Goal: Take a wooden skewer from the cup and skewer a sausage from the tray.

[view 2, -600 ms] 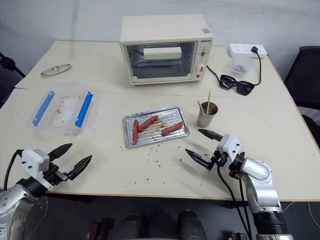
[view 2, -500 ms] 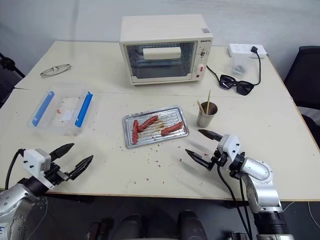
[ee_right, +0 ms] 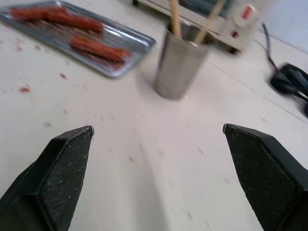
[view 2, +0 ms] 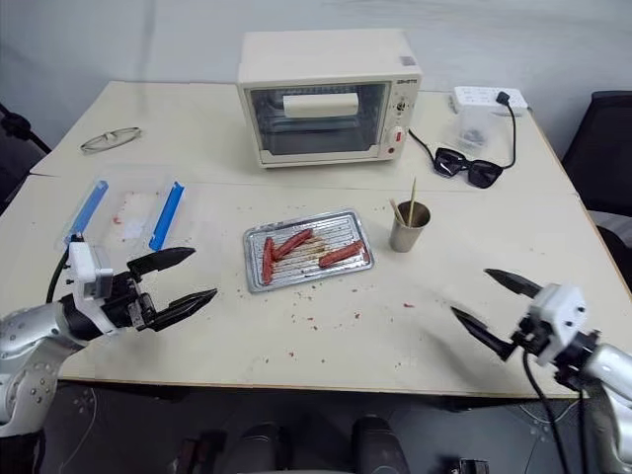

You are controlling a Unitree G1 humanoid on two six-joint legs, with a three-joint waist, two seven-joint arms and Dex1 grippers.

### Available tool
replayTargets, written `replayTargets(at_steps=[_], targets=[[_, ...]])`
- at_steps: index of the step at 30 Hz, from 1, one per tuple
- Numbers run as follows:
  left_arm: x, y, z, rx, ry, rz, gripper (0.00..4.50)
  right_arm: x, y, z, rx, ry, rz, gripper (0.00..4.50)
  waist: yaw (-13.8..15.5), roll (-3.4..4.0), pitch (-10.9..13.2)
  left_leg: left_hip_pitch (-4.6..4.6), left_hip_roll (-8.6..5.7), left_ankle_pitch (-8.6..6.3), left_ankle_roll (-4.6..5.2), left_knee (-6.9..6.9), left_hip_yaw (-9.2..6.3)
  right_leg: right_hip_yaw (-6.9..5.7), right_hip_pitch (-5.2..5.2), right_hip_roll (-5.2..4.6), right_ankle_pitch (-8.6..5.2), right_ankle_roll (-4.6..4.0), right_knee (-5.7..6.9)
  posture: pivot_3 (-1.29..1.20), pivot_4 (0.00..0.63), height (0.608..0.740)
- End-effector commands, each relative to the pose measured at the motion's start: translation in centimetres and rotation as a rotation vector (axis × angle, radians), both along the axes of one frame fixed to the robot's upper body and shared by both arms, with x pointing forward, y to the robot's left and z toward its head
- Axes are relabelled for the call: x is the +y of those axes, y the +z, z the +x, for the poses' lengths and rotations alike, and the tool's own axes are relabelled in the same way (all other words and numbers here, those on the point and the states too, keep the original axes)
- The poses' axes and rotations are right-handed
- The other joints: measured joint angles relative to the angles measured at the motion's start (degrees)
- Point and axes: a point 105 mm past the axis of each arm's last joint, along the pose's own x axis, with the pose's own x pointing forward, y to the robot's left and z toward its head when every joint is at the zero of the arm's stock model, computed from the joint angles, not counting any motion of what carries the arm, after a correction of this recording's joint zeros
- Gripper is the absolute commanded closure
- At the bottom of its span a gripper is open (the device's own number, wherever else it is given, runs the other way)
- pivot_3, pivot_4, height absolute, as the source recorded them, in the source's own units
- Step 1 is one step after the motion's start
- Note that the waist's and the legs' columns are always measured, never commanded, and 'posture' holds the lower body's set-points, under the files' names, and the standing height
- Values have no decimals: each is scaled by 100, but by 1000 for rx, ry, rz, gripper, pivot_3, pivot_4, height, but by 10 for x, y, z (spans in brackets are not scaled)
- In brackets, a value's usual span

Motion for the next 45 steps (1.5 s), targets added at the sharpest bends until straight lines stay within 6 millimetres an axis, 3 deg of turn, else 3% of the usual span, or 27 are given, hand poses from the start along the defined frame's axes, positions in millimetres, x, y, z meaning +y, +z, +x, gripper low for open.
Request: replayTargets(at_steps=[1, 5, 14, 22, 31, 34, 42, 45], targets=[[3, 1, -2, 3, -21, -9, 74, -1, 21, 3, -61, 17, -21, 0, -40, 0, 0, 4, 0, 0, 1, 0, 3, 4, 0, 1, 0, 0, 3, 0, 150, 740], [17, -11, -7, 51, 16, -21, 74, 24, 50, 17, -68, 157, -22, 0, -130, 8, 3, 14, 1, -1, 4, 0, 16, 16, -6, 0, 0, 0, 23, 0, 150, 740], [33, -19, -12, 68, 132, -70, 74, 66, 89, 50, 1, 338, -98, 0, 3, 7, 4, -8, -1, 0, 7, 5, -14, -6, -13, -11, -2, -3, 17, 0, 150, 740], [34, -24, -11, 58, 178, -63, 74, 107, 95, 98, 70, 305, -160, 0, 20, 7, 4, -15, 2, 0, 5, 7, -20, -11, -20, -13, -2, -5, 13, 0, 150, 740], [30, -25, -16, 57, 191, -72, 74, 125, 85, 130, 82, 247, -191, 0, 19, 7, 4, -31, 2, 2, -1, 5, -16, -14, -24, -13, -2, -4, -10, 0, 150, 740], [29, -25, -16, 55, 195, -73, 0, 129, 83, 134, 74, 251, -185, 562, 19, 7, 4, -32, 2, 2, -1, 5, -17, -18, -24, -12, -2, -4, -11, 0, 150, 740], [29, -25, -16, 49, 202, -74, 0, 126, 86, 136, 57, 245, -190, 3258, 17, 7, 4, -31, 2, 2, -1, 8, -15, -16, -24, -12, -2, -3, -5, 0, 150, 740], [29, -24, -15, 46, 200, -73, 0, 121, 91, 137, 49, 235, -194, 4075, 1, 7, 4, -31, 2, 2, -1, 8, -15, -16, -24, -11, -2, -3, -5, 0, 150, 740]])
